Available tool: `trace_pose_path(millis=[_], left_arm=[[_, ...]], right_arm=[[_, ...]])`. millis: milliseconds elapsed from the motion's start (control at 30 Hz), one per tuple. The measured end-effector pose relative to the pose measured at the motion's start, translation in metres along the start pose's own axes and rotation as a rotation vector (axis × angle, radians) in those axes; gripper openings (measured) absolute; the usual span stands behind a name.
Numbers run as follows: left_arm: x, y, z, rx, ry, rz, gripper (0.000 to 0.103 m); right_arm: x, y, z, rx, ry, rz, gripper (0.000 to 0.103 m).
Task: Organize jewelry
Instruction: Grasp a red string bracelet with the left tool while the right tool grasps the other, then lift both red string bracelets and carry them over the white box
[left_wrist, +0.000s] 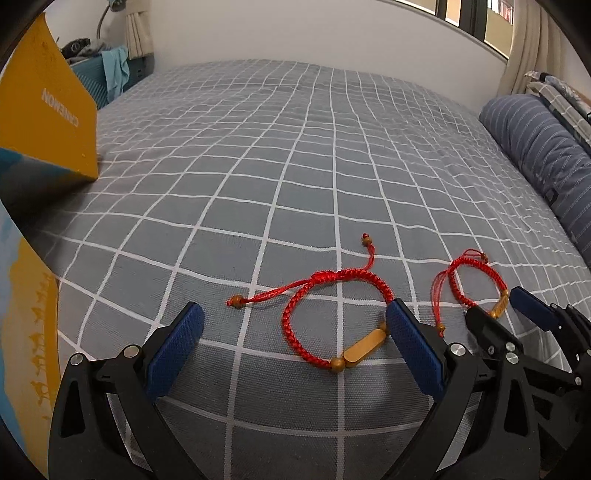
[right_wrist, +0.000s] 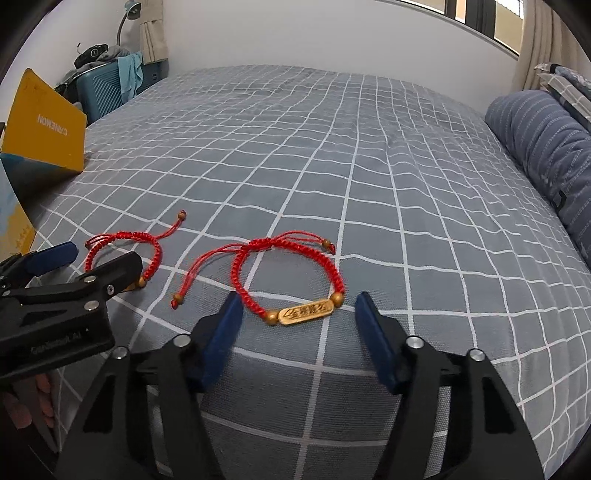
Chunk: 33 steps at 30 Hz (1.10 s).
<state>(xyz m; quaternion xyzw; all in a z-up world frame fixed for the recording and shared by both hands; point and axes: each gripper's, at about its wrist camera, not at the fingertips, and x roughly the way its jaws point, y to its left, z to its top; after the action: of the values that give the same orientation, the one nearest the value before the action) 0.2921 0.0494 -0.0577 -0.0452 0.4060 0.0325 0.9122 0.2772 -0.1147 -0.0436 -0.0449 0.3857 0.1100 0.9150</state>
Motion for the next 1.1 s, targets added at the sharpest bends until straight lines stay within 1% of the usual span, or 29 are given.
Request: trace_pose_path(millis=[100, 133, 200, 233, 267, 300, 367, 400, 467, 500, 567, 600, 633, 667, 733, 900, 1100], left_arm=[[-0.001, 0.000, -0.001, 0.000, -0.006, -0.004, 0.093], [-0.001, 0.000, -0.003, -0.001, -0.008, -0.005, 0.089], [-0.003, 0.000, -0.004, -0.002, -0.010, -0.007, 0.083], [-0.002, 0.000, -0.005, -0.002, -0.006, 0.005, 0.073], [-0.002, -0.001, -0.006, 0.000, -0.005, 0.015, 0.070], [-0.003, -0.002, -0.006, 0.002, -0.006, 0.015, 0.068], [-0.004, -0.003, -0.006, 0.008, -0.008, 0.018, 0.058], [-0.004, -0.003, -0.006, 0.009, -0.009, 0.020, 0.055], [-0.005, -0.002, -0.007, 0.004, -0.010, 0.023, 0.045], [-0.005, -0.002, -0.007, 0.001, -0.010, 0.024, 0.042], [-0.006, -0.001, -0.007, 0.000, -0.009, 0.023, 0.029], [-0.006, -0.001, -0.008, 0.005, -0.007, 0.023, 0.026], [-0.006, -0.002, -0.008, 0.009, -0.007, 0.022, 0.019], [-0.006, -0.002, -0.008, 0.016, -0.006, 0.017, 0.009], [-0.005, -0.003, -0.008, 0.022, -0.004, 0.009, 0.006], [-0.006, -0.002, -0.007, 0.023, -0.006, 0.005, 0.005], [-0.012, -0.008, -0.005, 0.059, -0.005, 0.024, 0.005]], right_arm=[[0.000, -0.001, -0.001, 0.005, -0.008, 0.007, 0.050], [0.000, -0.001, -0.001, 0.004, -0.010, 0.008, 0.050], [-0.001, 0.001, -0.002, -0.005, -0.016, 0.009, 0.044], [-0.002, 0.002, -0.002, -0.011, -0.020, 0.006, 0.041], [-0.003, 0.003, -0.002, -0.016, -0.023, 0.007, 0.035], [-0.003, 0.004, -0.002, -0.021, -0.026, 0.002, 0.033], [-0.003, 0.004, -0.002, -0.023, -0.029, -0.003, 0.031], [-0.003, 0.004, -0.003, -0.022, -0.030, -0.002, 0.031], [-0.003, 0.003, -0.002, -0.018, -0.031, 0.002, 0.030], [-0.004, 0.002, -0.002, -0.016, -0.032, 0.004, 0.030], [-0.004, 0.002, -0.003, -0.013, -0.034, 0.004, 0.029], [-0.004, 0.002, -0.003, -0.013, -0.035, 0.004, 0.029], [-0.005, 0.002, -0.003, -0.011, -0.037, 0.002, 0.029], [-0.005, 0.001, -0.003, -0.009, -0.039, 0.002, 0.029], [-0.006, 0.000, -0.003, -0.003, -0.042, 0.002, 0.028], [-0.008, -0.003, -0.003, 0.013, -0.050, 0.001, 0.028], [-0.009, -0.005, -0.002, 0.026, -0.048, 0.010, 0.028]])
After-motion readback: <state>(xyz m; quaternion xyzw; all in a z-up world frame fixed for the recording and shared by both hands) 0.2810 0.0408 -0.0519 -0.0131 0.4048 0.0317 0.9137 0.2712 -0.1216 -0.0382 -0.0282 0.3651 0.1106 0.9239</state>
